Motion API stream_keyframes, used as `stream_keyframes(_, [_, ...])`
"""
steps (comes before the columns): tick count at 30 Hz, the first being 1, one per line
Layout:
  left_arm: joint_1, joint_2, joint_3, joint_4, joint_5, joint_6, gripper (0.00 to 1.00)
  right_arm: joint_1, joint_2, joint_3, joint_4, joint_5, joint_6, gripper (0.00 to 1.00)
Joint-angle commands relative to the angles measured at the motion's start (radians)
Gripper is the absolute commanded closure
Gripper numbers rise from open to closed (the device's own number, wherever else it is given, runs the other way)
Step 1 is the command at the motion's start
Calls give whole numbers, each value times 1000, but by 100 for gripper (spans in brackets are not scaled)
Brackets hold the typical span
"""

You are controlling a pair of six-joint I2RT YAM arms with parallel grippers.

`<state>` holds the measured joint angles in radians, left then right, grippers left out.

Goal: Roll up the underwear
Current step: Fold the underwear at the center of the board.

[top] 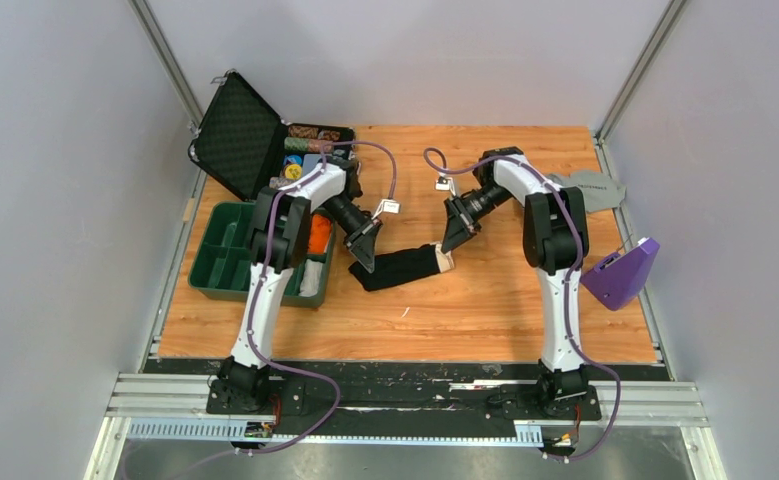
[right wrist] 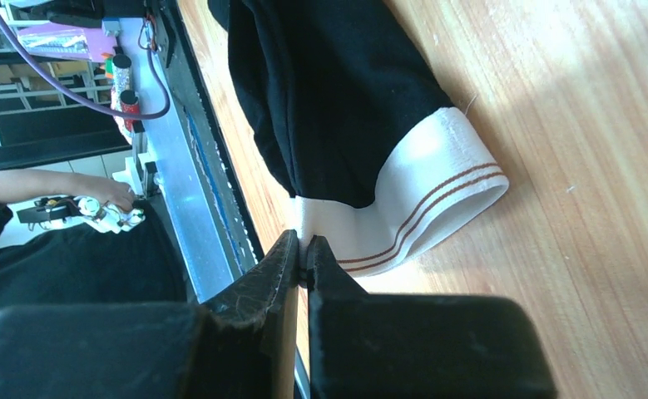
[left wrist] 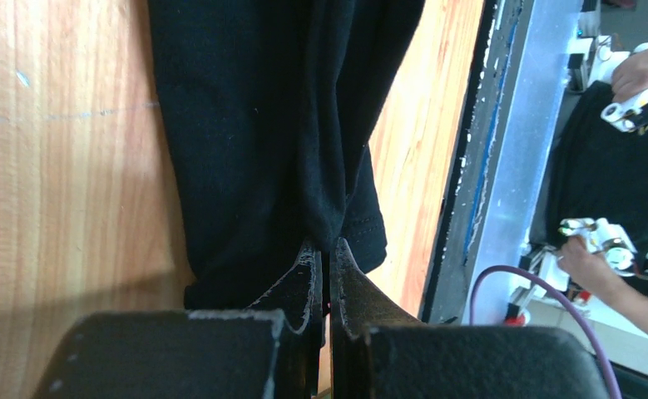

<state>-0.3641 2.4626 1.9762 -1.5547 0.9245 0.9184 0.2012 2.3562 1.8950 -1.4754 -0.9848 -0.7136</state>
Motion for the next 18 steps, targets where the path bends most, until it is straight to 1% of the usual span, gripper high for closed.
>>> stream_keyframes(1, [27,-53,-22,-8,14,-61,100,6,33,79,40,-34,90,100])
stream_keyframes(7, [50,-44,-38,31,-1,-117,100,10,82,143,53,-37,126,100])
stream_keyframes(14, [54,-20,-55,61,-21,-134,100,13,123,216,96,-50,190,100])
stream_keyframes(15, [54,-19,-55,64,-24,-135,100,14,126,224,104,-53,202,98])
stream_keyframes(18, [54,-12,-56,68,-28,-135,100,21,136,266,138,-55,235,87])
